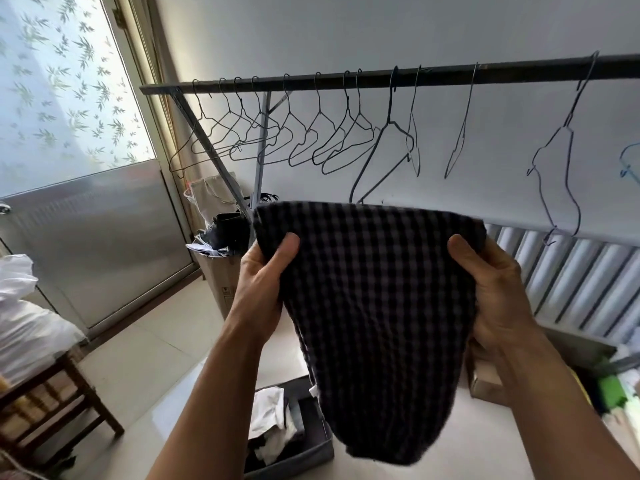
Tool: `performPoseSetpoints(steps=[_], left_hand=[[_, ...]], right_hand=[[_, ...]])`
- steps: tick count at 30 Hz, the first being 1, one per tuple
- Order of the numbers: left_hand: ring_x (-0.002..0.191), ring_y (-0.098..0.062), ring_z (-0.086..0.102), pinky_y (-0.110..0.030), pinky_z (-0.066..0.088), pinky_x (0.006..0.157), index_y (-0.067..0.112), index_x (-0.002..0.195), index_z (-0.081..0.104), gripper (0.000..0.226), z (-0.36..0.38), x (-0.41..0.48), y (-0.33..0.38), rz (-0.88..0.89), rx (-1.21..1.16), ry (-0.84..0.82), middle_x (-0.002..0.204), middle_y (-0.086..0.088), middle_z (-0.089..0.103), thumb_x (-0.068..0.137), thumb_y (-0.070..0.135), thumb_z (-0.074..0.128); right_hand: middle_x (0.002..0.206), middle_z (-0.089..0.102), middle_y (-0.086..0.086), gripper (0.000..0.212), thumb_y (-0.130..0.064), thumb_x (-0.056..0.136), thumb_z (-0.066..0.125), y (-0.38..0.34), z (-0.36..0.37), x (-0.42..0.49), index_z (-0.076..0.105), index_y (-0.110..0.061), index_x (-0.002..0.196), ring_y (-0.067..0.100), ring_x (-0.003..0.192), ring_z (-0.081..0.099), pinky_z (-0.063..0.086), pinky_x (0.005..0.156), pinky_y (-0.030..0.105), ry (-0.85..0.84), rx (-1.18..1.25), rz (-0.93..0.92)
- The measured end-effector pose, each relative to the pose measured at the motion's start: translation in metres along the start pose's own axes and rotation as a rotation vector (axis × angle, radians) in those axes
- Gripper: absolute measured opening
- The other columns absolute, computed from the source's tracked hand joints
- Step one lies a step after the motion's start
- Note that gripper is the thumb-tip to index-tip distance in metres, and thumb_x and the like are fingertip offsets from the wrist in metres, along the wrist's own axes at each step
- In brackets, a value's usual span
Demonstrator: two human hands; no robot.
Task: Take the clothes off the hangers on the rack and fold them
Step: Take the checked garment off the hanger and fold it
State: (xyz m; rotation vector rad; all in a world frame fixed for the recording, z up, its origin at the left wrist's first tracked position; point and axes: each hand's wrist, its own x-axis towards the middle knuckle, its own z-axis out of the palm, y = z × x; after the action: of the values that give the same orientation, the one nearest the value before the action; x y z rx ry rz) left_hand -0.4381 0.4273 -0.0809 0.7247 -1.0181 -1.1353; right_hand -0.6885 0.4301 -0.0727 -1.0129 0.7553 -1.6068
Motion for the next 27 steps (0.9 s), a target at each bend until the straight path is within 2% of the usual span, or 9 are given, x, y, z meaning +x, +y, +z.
performPoseSetpoints(steps=[2, 4, 6, 9, 14, 16, 19, 23, 27], left_hand=[[0.109, -0.024, 0.067, -0.035, 0.057, 0.087, 0.015, 0.126, 0.054, 0.057, -0.005, -0.001, 0.000, -0.013, 0.154, -0.088, 0.118, -0.006, 0.070, 0.073, 0.013, 0.077], [0.114, -0.022, 0.065, -0.033, 0.056, 0.090, 0.017, 0.133, 0.045, 0.077, -0.007, -0.002, 0.000, -0.051, 0.280, -0.161, 0.122, -0.004, 0.067, 0.067, 0.004, 0.081], [0.113, -0.016, 0.065, -0.028, 0.055, 0.088, 0.016, 0.137, 0.040, 0.076, -0.007, -0.002, -0.001, -0.086, 0.338, -0.185, 0.121, -0.001, 0.066, 0.074, -0.011, 0.073], [0.111, -0.011, 0.065, -0.025, 0.055, 0.086, 0.024, 0.137, 0.039, 0.073, -0.009, -0.001, -0.001, -0.096, 0.377, -0.192, 0.120, 0.004, 0.065, 0.082, -0.021, 0.057], [0.120, -0.029, 0.061, -0.040, 0.056, 0.091, 0.027, 0.153, 0.023, 0.089, -0.018, 0.004, -0.010, -0.114, -0.034, -0.169, 0.140, -0.011, 0.055, 0.080, -0.009, 0.061], [0.105, -0.026, 0.068, -0.037, 0.059, 0.080, 0.010, 0.147, 0.035, 0.079, -0.016, -0.002, -0.019, -0.173, -0.143, -0.145, 0.126, -0.013, 0.065, 0.079, 0.013, 0.075], [0.091, -0.022, 0.072, -0.033, 0.059, 0.077, 0.000, 0.118, 0.060, 0.078, -0.013, -0.015, -0.036, -0.284, -0.112, -0.174, 0.105, -0.014, 0.073, 0.060, 0.042, 0.091], [0.094, -0.026, 0.071, -0.032, 0.057, 0.082, -0.002, 0.105, 0.069, 0.073, -0.012, -0.016, -0.048, -0.349, 0.008, -0.195, 0.107, -0.019, 0.071, 0.050, 0.036, 0.096], [0.097, -0.028, 0.071, -0.031, 0.058, 0.082, -0.003, 0.101, 0.074, 0.067, -0.013, -0.016, -0.049, -0.448, 0.067, -0.192, 0.109, -0.021, 0.071, 0.047, 0.031, 0.097]], right_hand=[[0.112, 0.072, 0.004, 0.043, -0.021, 0.064, 0.075, 0.000, -0.003, -0.002, 0.070, -0.026, 0.107, 0.021, 0.098, 0.071, 0.059, 0.077, 0.034, -0.062, -0.065, 0.023], [0.113, 0.070, 0.002, 0.054, -0.012, 0.066, 0.072, 0.000, -0.005, -0.004, 0.062, -0.028, 0.116, 0.019, 0.096, 0.071, 0.060, 0.073, 0.030, -0.097, -0.172, 0.048], [0.113, 0.069, 0.001, 0.058, -0.003, 0.070, 0.071, 0.000, -0.006, -0.005, 0.057, -0.029, 0.120, 0.016, 0.093, 0.071, 0.059, 0.070, 0.026, -0.129, -0.240, 0.067], [0.117, 0.067, 0.001, 0.055, -0.001, 0.082, 0.068, 0.002, -0.005, -0.004, 0.053, -0.028, 0.127, 0.017, 0.099, 0.069, 0.058, 0.082, 0.034, -0.129, -0.322, 0.092], [0.115, 0.070, 0.000, 0.047, -0.001, 0.086, 0.064, 0.003, -0.001, -0.004, 0.057, -0.030, 0.121, 0.019, 0.101, 0.070, 0.057, 0.080, 0.034, -0.103, -0.178, 0.100], [0.116, 0.070, 0.002, 0.046, 0.000, 0.086, 0.063, 0.002, 0.002, -0.003, 0.056, -0.026, 0.125, 0.022, 0.104, 0.069, 0.056, 0.086, 0.039, -0.095, -0.144, 0.103], [0.119, 0.069, 0.002, 0.045, -0.002, 0.088, 0.063, 0.003, 0.005, 0.001, 0.056, -0.023, 0.127, 0.024, 0.108, 0.067, 0.053, 0.091, 0.043, -0.076, -0.141, 0.095], [0.114, 0.072, -0.002, 0.038, -0.006, 0.089, 0.064, 0.005, 0.006, 0.003, 0.060, -0.026, 0.120, 0.019, 0.104, 0.069, 0.056, 0.086, 0.035, -0.046, -0.166, 0.093], [0.118, 0.070, 0.002, 0.040, -0.007, 0.089, 0.064, 0.008, 0.002, 0.005, 0.059, -0.022, 0.126, 0.023, 0.108, 0.067, 0.051, 0.096, 0.044, -0.033, -0.171, 0.090]])
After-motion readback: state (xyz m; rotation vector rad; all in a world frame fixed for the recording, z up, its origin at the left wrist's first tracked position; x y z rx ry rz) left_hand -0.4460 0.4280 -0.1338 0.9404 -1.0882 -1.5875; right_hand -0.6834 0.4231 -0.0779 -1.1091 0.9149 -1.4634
